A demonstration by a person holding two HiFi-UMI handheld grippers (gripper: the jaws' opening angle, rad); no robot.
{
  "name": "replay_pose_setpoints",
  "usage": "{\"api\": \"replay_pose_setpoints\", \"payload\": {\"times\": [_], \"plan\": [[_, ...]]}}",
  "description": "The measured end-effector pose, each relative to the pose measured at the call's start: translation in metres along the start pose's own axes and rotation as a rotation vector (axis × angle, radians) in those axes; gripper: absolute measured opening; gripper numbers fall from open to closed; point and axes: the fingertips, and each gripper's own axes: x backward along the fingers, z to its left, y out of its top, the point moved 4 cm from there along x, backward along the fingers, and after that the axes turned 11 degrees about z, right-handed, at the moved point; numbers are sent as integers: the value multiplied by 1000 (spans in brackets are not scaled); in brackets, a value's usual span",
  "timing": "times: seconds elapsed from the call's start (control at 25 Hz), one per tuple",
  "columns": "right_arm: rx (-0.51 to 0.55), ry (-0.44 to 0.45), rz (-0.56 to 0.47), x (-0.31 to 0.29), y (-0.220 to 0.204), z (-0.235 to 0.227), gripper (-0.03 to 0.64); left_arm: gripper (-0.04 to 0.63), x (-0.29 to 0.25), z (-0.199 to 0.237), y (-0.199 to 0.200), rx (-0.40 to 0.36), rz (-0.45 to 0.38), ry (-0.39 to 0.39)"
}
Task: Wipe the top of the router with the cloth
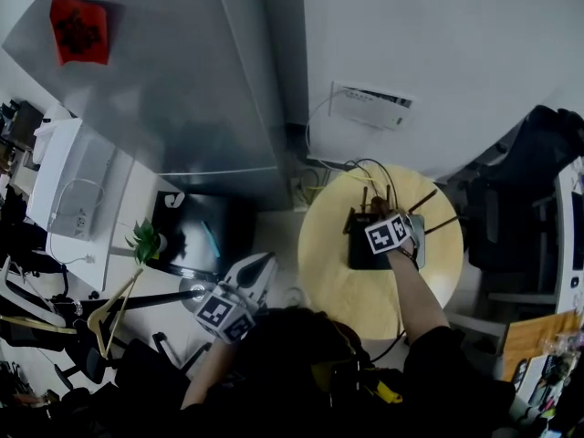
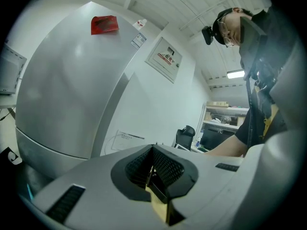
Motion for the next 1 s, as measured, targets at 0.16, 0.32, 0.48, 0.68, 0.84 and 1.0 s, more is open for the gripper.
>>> {"api": "replay_pose_setpoints", "payload": {"times": [0.16, 0.32, 0.48, 0.68, 0.84, 1.0], "plan": [[-7, -14, -28, 9, 1, -5, 63, -3, -1, -2, 1, -2, -4, -13], [-45, -36, -80, 27, 6, -9, 64, -3, 2, -5, -3, -28, 21, -46], [-80, -51, -153, 49, 11, -9, 64, -3, 4, -5, -3, -29, 11, -57], [-126, -55, -208, 67, 14, -14, 63, -3, 6, -12, 3, -41, -14, -86], [-141, -45, -245, 75, 14, -16, 64, -3, 5, -13, 6, -52, -29, -103], [-148, -64, -299, 96, 16, -22, 64, -3, 1, -12, 5, -46, -25, -118]]}}
